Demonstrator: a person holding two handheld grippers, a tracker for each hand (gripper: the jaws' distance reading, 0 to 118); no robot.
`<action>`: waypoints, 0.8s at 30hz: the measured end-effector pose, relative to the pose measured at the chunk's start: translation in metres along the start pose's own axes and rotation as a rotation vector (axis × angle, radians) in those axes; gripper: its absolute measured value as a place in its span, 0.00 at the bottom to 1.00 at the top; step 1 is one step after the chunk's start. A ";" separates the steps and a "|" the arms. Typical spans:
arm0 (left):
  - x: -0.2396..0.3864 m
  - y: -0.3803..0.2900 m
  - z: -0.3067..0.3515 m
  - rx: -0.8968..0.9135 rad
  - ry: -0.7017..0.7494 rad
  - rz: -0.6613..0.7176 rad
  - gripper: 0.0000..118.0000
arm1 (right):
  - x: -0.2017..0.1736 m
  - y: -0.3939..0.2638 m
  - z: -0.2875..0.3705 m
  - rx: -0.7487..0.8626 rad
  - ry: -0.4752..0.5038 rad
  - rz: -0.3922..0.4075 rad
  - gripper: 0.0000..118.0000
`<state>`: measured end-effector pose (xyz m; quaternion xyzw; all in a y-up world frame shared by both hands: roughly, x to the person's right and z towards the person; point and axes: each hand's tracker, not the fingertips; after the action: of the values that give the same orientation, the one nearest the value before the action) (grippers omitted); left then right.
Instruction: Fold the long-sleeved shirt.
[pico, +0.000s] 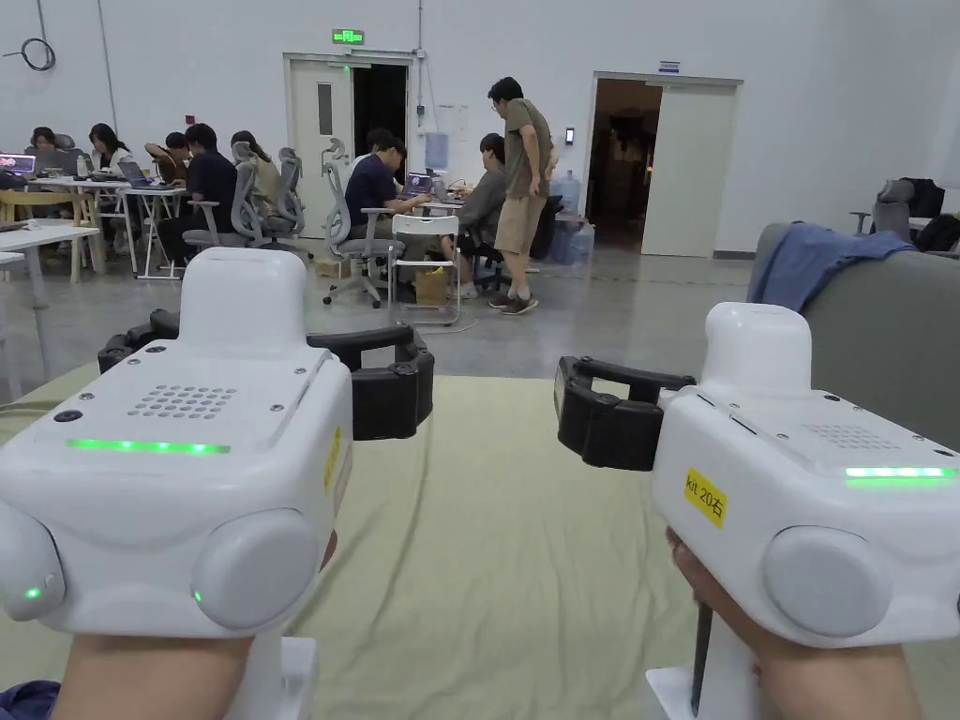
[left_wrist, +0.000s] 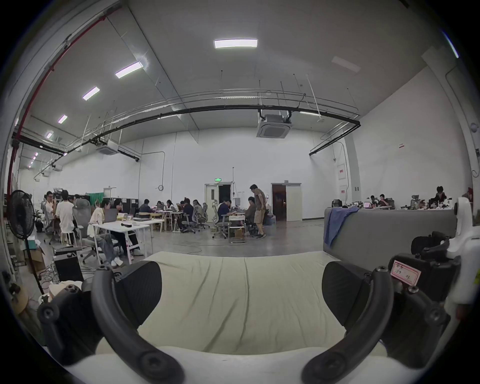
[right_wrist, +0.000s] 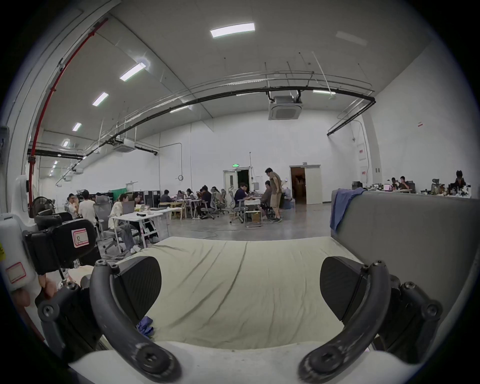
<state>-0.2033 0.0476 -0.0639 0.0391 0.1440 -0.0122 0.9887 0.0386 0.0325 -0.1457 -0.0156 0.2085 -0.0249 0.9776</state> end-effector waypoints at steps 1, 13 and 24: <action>0.000 0.000 0.000 -0.001 -0.004 -0.002 1.00 | 0.001 -0.001 0.000 -0.002 -0.003 -0.016 1.00; 0.006 -0.022 -0.012 -0.063 -0.139 0.087 0.00 | 0.004 -0.013 0.007 0.040 -0.073 0.018 0.00; -0.143 -0.040 -0.002 -0.176 0.235 0.188 0.00 | -0.123 -0.050 -0.086 -0.129 0.266 0.019 0.00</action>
<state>-0.3420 0.0098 -0.0282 -0.0332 0.2549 0.0977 0.9614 -0.1106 -0.0122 -0.1719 -0.0730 0.3376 -0.0042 0.9385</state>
